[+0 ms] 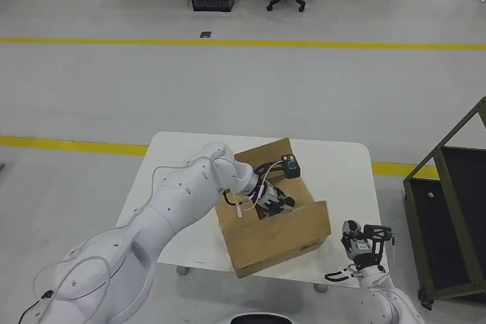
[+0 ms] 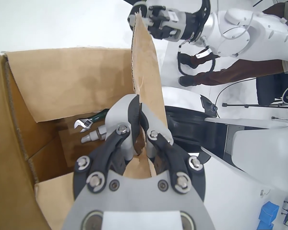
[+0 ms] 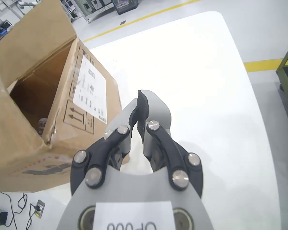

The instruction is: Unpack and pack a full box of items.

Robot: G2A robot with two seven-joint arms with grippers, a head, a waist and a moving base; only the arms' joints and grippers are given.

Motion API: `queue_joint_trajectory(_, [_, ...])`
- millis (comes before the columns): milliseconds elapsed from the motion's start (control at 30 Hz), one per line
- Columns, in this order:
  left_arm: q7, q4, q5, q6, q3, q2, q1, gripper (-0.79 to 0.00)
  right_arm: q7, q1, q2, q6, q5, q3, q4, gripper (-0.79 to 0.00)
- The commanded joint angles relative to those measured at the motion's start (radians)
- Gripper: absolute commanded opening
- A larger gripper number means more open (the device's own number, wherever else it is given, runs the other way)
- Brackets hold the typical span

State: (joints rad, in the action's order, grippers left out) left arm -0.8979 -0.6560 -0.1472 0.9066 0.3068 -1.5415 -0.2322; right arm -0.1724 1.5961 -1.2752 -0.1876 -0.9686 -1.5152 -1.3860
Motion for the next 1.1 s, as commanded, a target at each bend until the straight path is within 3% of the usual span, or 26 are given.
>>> queue_joint_trajectory(0, [-0.01,-0.009,0.009,0.001,0.007,0.003,-0.002,-0.785,-0.013,0.0,-0.003,0.006,-0.013,0.022,0.016,-0.785])
queue_joint_trajectory(267, [-0.031,-0.056,0.034,-0.016,0.014,0.017,-0.029,-0.785,-0.043,-0.018,-0.015,0.012,-0.012,0.081,0.056,-0.785])
queue_joint_trajectory(300, [-0.035,-0.065,0.038,-0.019,0.013,0.019,-0.032,-0.745,-0.044,-0.02,-0.016,0.013,-0.011,0.085,0.059,-0.785])
queue_joint_trajectory(333, [-0.039,-0.074,0.041,-0.023,0.012,0.021,-0.036,-0.576,-0.044,-0.022,-0.017,0.013,-0.013,0.091,0.06,-0.785])
queue_joint_trajectory(367, [-0.042,-0.085,0.047,-0.026,0.012,0.023,-0.04,-0.219,-0.044,-0.024,-0.018,0.015,-0.016,0.097,0.061,-0.785])
queue_joint_trajectory(400, [-0.045,-0.094,0.055,-0.03,0.012,0.024,-0.044,-0.046,-0.045,-0.026,-0.02,0.016,-0.016,0.103,0.06,-0.785])
queue_joint_trajectory(467, [-0.052,-0.117,0.072,-0.036,0.011,0.028,-0.051,-0.052,-0.045,-0.029,-0.022,0.02,-0.013,0.113,0.06,-0.785])
queue_joint_trajectory(500, [-0.055,-0.127,0.078,-0.04,0.011,0.03,-0.052,0.0,-0.047,-0.03,-0.023,0.021,-0.007,0.117,0.058,-0.785])
queue_joint_trajectory(833, [-0.092,-0.221,0.137,-0.077,-0.006,0.056,-0.058,0.0,-0.044,-0.029,-0.029,0.043,0.005,0.135,0.05,-0.785])
queue_joint_trajectory(1067, [-0.128,-0.333,0.255,-0.113,-0.057,0.092,-0.052,0.0,-0.041,-0.026,-0.029,0.053,0.01,0.125,0.034,-0.785])
